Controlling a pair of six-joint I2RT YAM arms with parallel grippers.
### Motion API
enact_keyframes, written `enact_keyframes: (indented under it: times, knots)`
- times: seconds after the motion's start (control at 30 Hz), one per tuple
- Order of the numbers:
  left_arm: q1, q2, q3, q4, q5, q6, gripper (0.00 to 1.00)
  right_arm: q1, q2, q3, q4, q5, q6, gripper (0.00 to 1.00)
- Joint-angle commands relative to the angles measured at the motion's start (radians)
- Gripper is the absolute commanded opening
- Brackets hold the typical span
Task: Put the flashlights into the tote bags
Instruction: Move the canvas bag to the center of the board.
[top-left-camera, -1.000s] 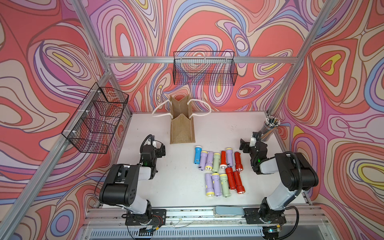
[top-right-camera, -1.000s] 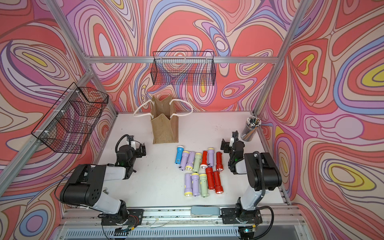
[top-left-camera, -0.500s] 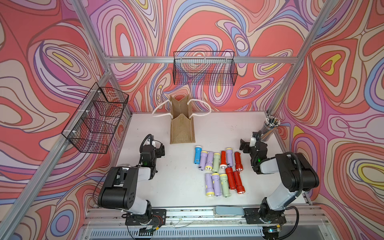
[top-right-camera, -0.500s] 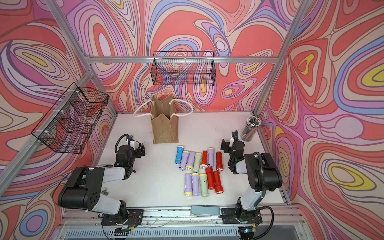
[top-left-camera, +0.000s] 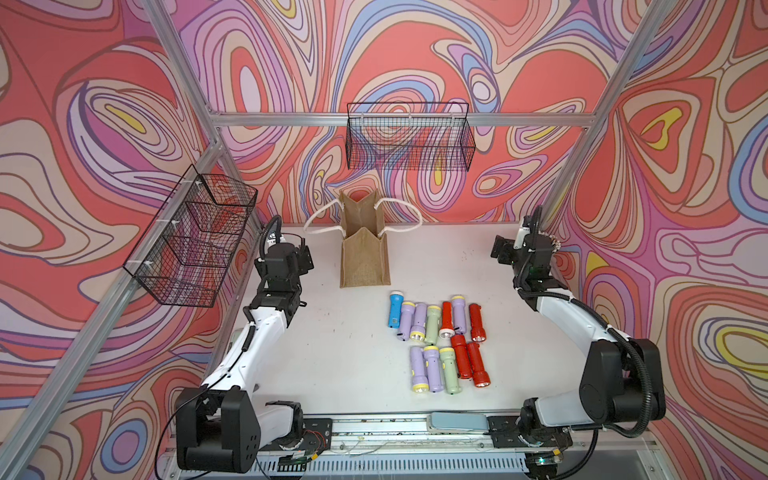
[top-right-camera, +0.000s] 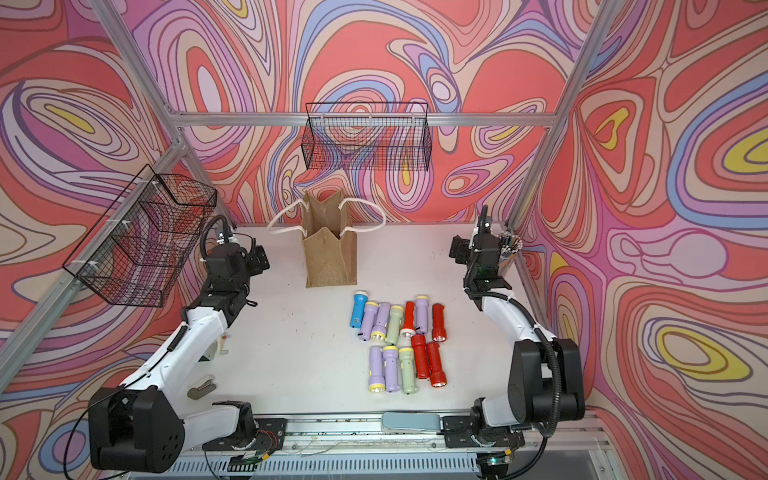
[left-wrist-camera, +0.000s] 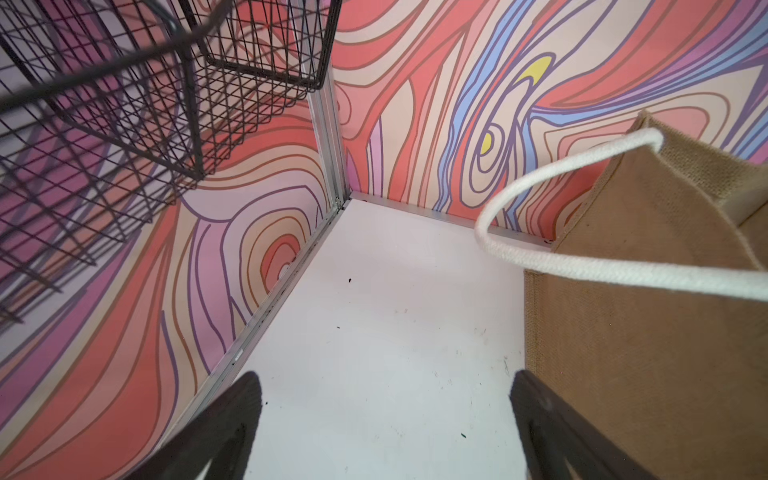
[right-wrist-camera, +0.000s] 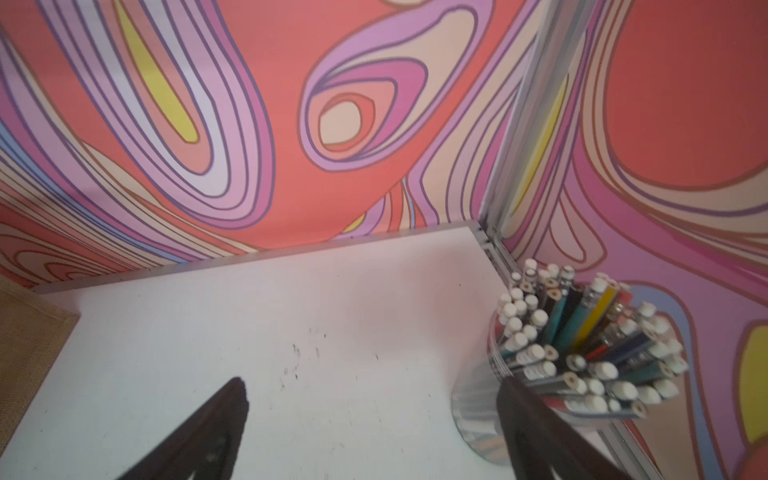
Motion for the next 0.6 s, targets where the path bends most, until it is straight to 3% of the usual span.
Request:
enact_keyframes:
  times: [0.0, 0.13, 0.27, 0.37, 0.57]
  knots:
    - [0.006, 0.029, 0.163, -0.37, 0.023, -0.087, 0.91, 0.04, 0.003, 0.1, -0.268, 0.137, 0.032, 0.96]
    - [-0.002, 0.14, 0.399, -0.59, 0.125, -0.105, 0.86, 0.073, -0.012, 0.153, -0.346, 0.182, 0.067, 0.95]
    - [-0.053, 0.28, 0.619, -0.719, 0.139, -0.074, 0.82, 0.077, -0.009, 0.211, -0.464, 0.138, 0.142, 0.91]
    - [-0.084, 0.361, 0.731, -0.761, 0.117, -0.069, 0.82, 0.089, -0.019, 0.216, -0.513, 0.078, 0.165, 0.88]
    - [-0.103, 0.474, 0.824, -0.704, 0.205, -0.121, 0.79, 0.104, -0.089, 0.146, -0.566, -0.001, 0.221, 0.88]
